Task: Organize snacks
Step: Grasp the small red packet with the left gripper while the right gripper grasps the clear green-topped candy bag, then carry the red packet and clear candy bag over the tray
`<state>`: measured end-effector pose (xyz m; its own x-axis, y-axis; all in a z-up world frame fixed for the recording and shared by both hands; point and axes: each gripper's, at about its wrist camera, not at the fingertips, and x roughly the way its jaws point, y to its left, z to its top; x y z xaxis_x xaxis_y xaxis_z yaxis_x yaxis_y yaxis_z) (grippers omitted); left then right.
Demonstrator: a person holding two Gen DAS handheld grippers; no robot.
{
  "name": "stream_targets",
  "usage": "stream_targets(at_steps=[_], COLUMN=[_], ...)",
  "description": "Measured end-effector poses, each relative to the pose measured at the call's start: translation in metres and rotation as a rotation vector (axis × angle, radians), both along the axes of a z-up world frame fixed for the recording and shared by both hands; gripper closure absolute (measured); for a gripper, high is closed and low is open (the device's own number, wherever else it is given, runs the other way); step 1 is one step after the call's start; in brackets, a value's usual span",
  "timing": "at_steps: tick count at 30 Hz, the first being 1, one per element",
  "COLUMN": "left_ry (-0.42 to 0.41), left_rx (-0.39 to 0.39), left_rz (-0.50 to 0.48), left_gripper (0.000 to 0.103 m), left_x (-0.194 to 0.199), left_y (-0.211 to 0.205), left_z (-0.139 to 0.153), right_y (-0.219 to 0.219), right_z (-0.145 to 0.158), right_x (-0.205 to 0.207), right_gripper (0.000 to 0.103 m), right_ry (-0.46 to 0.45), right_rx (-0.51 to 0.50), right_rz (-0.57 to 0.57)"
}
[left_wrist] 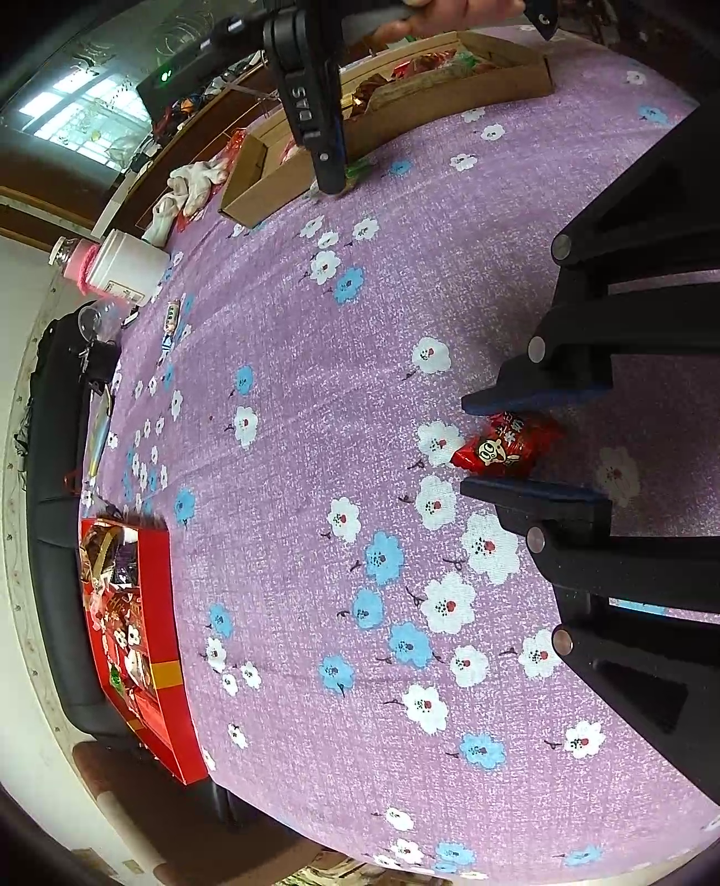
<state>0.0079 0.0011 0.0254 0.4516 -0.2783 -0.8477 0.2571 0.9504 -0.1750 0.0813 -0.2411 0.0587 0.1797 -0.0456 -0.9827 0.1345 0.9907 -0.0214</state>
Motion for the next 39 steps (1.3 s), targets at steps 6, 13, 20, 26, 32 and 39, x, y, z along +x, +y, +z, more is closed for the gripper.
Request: stream_targets(at_steps=[6, 13, 20, 26, 32, 39], left_ry=[-0.007, -0.004, 0.022, 0.007, -0.005, -0.039], left_rx=[-0.037, -0.074, -0.102, -0.073, -0.060, -0.047], left_rz=[0.007, 0.006, 0.021, -0.008, -0.052, -0.129], left_gripper=[0.082, 0.082, 0.082, 0.082, 0.082, 0.082], left_x=[-0.006, -0.021, -0.036, -0.045, -0.053, -0.066], left_y=[0.006, 0.014, 0.016, -0.002, -0.031, -0.078], left_z=[0.001, 0.003, 0.004, 0.013, 0.022, 0.039], right_y=[0.013, 0.048, 0.059, 0.043, 0.022, -0.011], right_z=[0.001, 0.012, 0.013, 0.015, 0.025, 0.039], right_x=[-0.010, -0.057, -0.084, -0.104, -0.119, -0.134], right_gripper=[0.084, 0.084, 0.084, 0.084, 0.084, 0.084], right_ry=[-0.019, -0.036, -0.041, -0.041, -0.071, -0.111], right_rx=[-0.005, 0.193, 0.289, 0.324, 0.341, 0.357], right_rz=[0.045, 0.193, 0.197, 0.169, 0.146, 0.115])
